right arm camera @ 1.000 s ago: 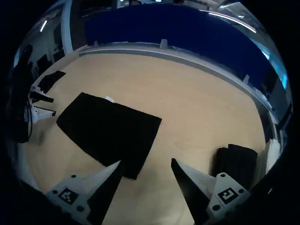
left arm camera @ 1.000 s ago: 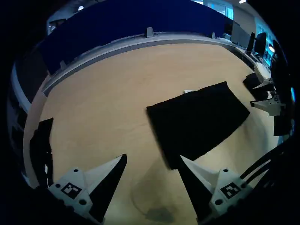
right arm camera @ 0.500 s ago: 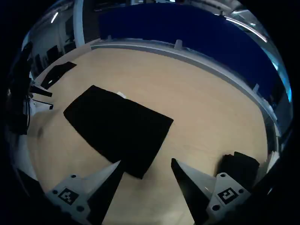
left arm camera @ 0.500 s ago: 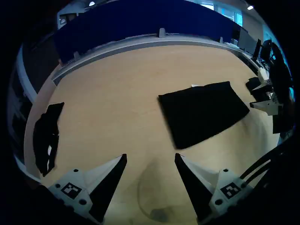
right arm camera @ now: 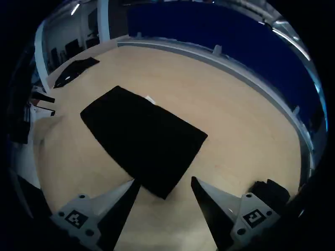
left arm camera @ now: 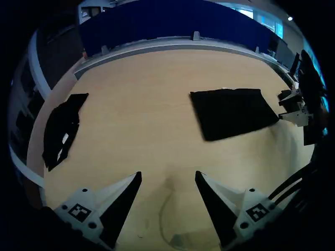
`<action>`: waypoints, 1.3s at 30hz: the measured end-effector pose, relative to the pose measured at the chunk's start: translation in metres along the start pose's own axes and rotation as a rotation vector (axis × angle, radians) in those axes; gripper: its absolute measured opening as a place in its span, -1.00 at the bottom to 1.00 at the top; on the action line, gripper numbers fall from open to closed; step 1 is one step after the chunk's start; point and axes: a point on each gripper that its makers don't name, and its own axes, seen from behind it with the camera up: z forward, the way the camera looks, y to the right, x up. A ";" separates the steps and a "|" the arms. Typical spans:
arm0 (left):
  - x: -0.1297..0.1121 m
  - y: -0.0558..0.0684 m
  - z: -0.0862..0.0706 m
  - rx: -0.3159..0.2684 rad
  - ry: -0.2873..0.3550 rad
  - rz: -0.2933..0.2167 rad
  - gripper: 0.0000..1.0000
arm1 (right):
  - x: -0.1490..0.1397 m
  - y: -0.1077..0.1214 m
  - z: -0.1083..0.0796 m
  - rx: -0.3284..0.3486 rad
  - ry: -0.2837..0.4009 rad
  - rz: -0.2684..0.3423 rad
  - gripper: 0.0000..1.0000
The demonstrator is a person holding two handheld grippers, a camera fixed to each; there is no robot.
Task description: Fold towel
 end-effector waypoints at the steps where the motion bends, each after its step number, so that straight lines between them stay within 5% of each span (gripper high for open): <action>1: -0.002 -0.001 -0.001 0.002 -0.001 -0.003 0.89 | 0.000 0.000 0.000 0.002 -0.001 -0.005 0.88; 25: -0.049 -0.008 -0.034 0.031 -0.016 -0.028 0.89 | -0.027 -0.008 0.014 0.059 -0.056 -0.036 0.79; 39: -0.056 -0.015 -0.042 0.045 -0.022 -0.052 0.89 | -0.036 -0.007 0.013 0.085 -0.093 -0.055 -0.16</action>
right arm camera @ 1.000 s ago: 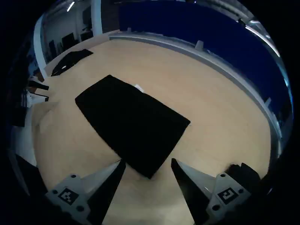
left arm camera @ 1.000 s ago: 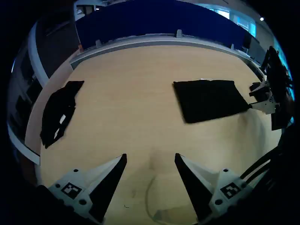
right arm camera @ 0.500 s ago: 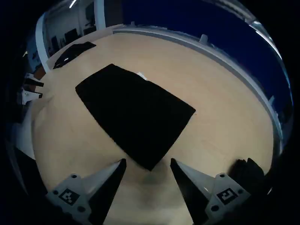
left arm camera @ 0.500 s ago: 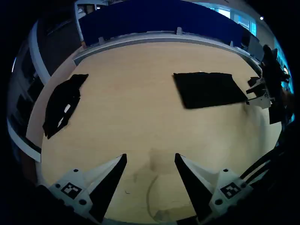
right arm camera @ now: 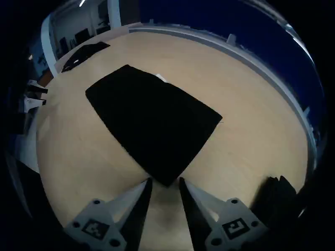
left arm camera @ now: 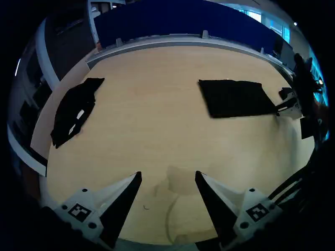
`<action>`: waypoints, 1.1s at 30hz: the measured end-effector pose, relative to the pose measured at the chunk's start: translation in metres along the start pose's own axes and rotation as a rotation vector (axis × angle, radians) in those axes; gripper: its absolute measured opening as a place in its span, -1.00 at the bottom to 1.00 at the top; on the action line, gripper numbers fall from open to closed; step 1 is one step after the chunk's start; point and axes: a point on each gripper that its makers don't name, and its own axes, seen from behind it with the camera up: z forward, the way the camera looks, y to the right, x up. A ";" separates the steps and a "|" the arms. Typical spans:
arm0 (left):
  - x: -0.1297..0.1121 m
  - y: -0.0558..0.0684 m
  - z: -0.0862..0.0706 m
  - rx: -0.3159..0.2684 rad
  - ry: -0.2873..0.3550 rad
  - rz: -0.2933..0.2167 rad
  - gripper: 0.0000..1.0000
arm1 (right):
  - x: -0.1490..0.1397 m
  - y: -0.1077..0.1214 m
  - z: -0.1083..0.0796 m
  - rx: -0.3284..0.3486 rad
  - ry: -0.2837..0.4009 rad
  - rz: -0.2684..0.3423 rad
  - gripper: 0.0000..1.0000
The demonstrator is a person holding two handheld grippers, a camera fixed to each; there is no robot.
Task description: Fold towel
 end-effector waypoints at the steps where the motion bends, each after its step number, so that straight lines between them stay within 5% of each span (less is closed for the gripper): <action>1: 0.000 0.000 0.000 -0.001 0.000 0.001 0.89 | 0.000 0.000 0.000 0.001 -0.002 0.000 -0.24; 10: -0.003 0.003 -0.001 -0.004 -0.004 0.005 0.89 | -0.002 0.002 0.001 0.005 -0.015 0.019 -0.92; 20: -0.002 0.002 -0.005 -0.005 -0.001 -0.004 0.89 | 0.008 0.003 -0.004 -0.010 -0.008 -0.002 -0.93; 33: -0.005 -0.003 -0.016 -0.007 0.009 -0.021 0.89 | 0.058 0.002 -0.030 -0.048 0.043 -0.094 -0.93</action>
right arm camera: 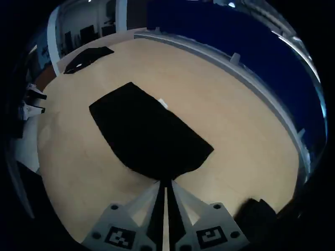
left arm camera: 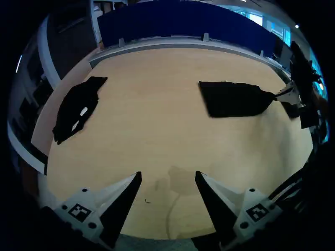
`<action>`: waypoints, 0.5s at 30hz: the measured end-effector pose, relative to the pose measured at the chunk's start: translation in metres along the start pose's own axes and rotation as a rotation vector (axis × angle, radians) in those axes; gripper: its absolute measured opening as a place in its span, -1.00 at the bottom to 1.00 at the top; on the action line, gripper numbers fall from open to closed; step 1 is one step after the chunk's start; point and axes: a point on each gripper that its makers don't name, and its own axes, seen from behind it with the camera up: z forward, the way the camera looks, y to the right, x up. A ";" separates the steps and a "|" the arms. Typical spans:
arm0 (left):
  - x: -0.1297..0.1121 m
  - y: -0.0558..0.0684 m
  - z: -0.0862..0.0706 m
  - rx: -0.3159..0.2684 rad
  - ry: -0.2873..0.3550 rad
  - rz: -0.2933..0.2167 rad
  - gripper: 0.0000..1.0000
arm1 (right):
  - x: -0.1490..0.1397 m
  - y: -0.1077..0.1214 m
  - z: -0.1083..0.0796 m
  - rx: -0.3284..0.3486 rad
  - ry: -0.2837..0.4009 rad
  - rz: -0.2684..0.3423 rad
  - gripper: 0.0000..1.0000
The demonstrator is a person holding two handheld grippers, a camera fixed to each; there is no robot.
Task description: Fold towel
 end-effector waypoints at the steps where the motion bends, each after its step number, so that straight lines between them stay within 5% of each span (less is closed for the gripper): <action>1: 0.000 -0.001 -0.001 0.002 0.001 0.001 0.89 | 0.004 0.000 -0.002 -0.003 0.004 -0.010 -0.93; 15: -0.006 -0.008 -0.012 0.020 0.030 -0.009 0.90 | 0.077 -0.007 -0.015 -0.017 0.072 -0.147 -0.93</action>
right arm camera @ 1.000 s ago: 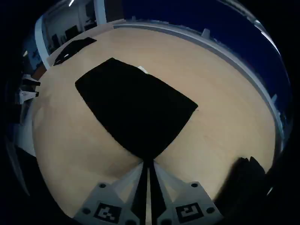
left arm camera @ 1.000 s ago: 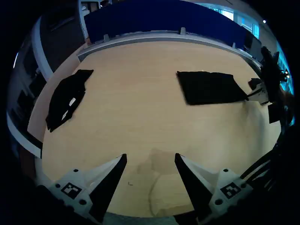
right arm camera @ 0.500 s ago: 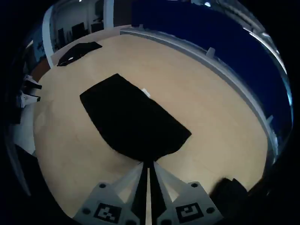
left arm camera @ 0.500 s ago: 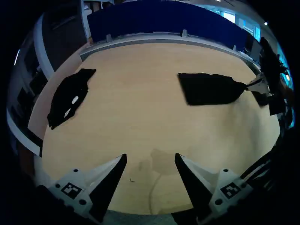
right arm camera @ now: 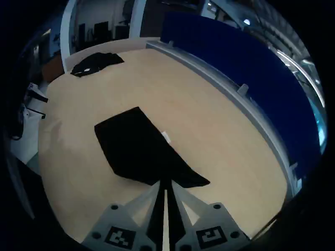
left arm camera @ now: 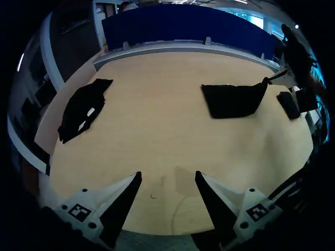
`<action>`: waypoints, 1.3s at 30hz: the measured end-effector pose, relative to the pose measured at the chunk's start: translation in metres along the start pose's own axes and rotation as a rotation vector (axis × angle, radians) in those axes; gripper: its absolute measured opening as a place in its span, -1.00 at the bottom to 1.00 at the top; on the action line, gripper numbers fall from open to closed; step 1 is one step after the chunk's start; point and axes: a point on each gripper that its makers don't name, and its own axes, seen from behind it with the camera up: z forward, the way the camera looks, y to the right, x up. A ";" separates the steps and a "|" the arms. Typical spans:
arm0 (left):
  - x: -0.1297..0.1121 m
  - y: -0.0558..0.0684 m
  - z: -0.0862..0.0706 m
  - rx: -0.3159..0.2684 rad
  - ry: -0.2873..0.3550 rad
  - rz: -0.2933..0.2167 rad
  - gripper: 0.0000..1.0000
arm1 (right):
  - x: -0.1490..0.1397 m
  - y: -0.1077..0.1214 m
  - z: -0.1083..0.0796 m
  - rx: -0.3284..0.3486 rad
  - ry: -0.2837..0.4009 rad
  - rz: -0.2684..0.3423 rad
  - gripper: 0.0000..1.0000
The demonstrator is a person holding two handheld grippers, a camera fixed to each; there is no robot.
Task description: Fold towel
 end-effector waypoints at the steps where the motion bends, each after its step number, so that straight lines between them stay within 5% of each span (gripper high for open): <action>1: -0.001 0.000 -0.001 0.000 0.000 -0.002 0.90 | 0.005 0.000 0.000 0.000 0.005 -0.008 -0.93; 21: -0.002 0.001 -0.006 0.002 0.019 -0.035 0.89 | 0.044 -0.015 0.011 0.037 0.016 -0.128 -0.93; 29: -0.007 -0.006 -0.010 0.031 0.031 -0.074 0.89 | 0.075 -0.047 0.042 0.105 0.015 -0.210 -0.93; 39: -0.012 -0.008 -0.009 0.056 0.046 -0.132 0.89 | 0.093 -0.120 0.096 0.230 -0.011 -0.264 -0.93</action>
